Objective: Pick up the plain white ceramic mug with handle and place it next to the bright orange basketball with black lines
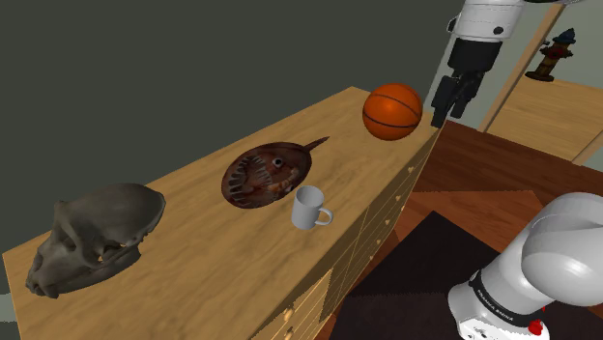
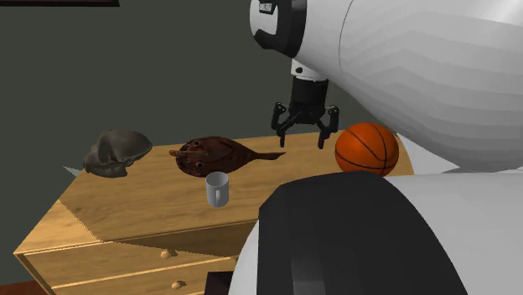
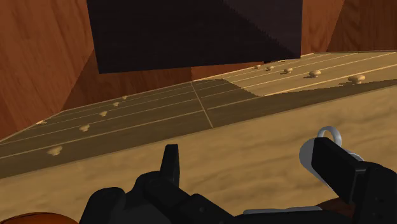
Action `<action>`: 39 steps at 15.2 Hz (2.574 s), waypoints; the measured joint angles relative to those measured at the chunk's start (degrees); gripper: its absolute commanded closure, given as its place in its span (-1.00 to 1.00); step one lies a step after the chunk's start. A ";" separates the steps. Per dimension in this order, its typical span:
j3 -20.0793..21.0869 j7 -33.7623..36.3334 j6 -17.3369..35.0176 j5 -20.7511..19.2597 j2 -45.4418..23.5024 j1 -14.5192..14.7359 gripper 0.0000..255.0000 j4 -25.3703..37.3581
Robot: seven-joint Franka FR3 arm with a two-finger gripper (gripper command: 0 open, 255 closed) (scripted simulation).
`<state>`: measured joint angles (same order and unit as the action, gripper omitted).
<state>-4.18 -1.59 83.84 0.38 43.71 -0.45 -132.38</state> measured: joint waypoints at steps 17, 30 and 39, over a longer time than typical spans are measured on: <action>8.00 -0.13 28.69 4.56 -16.91 7.36 -1.00 -7.02; 14.39 1.45 48.28 3.74 -35.88 11.64 -1.00 -3.95; 14.76 2.05 53.44 3.11 -39.77 11.73 -1.00 -5.18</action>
<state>10.57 0.46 137.27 3.50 3.94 11.28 -137.56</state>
